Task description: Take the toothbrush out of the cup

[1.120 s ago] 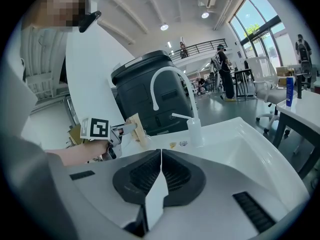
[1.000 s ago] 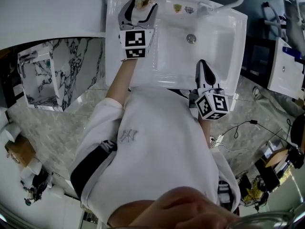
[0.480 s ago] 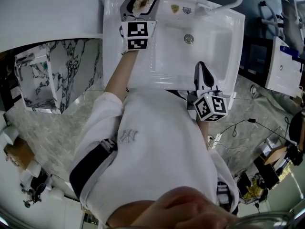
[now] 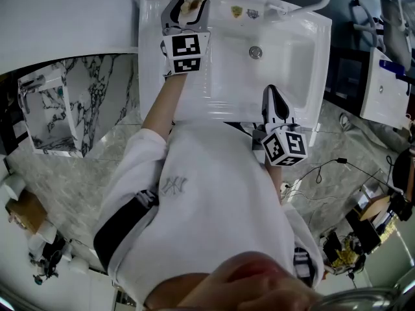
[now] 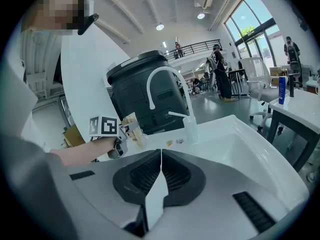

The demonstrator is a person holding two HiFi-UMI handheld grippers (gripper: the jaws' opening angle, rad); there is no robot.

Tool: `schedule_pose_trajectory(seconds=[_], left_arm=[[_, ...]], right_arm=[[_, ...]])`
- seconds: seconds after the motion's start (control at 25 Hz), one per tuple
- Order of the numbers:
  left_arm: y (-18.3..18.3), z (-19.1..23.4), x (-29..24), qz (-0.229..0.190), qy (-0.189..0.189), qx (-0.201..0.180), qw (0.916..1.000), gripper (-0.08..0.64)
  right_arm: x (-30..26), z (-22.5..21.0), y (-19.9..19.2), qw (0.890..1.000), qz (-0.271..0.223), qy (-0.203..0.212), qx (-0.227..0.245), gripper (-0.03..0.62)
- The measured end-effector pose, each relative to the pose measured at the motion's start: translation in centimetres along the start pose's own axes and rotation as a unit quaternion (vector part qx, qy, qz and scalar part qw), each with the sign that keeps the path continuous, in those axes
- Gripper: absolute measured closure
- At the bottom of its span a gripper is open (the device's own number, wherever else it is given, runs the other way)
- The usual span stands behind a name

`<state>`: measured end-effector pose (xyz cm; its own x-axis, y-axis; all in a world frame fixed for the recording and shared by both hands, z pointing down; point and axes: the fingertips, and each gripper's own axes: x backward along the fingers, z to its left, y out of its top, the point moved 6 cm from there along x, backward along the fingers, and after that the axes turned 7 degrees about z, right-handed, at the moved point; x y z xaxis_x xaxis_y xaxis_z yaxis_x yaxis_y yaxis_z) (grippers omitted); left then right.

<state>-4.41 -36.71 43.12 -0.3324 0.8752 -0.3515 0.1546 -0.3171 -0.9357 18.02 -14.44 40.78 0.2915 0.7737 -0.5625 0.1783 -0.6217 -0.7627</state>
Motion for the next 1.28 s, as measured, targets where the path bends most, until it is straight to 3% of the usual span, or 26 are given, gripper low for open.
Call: schedule_pose_trajectory(seconds=[0.12, 0.28, 1.28], left_arm=[[0.1, 0.1, 0.2, -0.007, 0.007, -0.015, 0.9998, 0.450], [0.2, 0.3, 0.2, -0.009, 0.012, -0.033, 0.9993, 0.505], [1.6, 1.0, 1.6, -0.025, -0.004, -0.021, 0.9995, 0.518]], right_arm=[[0.0, 0.2, 0.0, 1.000, -0.001, -0.001, 0.000, 0.577], [0.1, 0.3, -0.1, 1.000, 0.000, -0.002, 0.000, 0.577], [-0.7, 0.5, -0.3, 1.000, 0.008, 0.006, 0.001, 0.577]])
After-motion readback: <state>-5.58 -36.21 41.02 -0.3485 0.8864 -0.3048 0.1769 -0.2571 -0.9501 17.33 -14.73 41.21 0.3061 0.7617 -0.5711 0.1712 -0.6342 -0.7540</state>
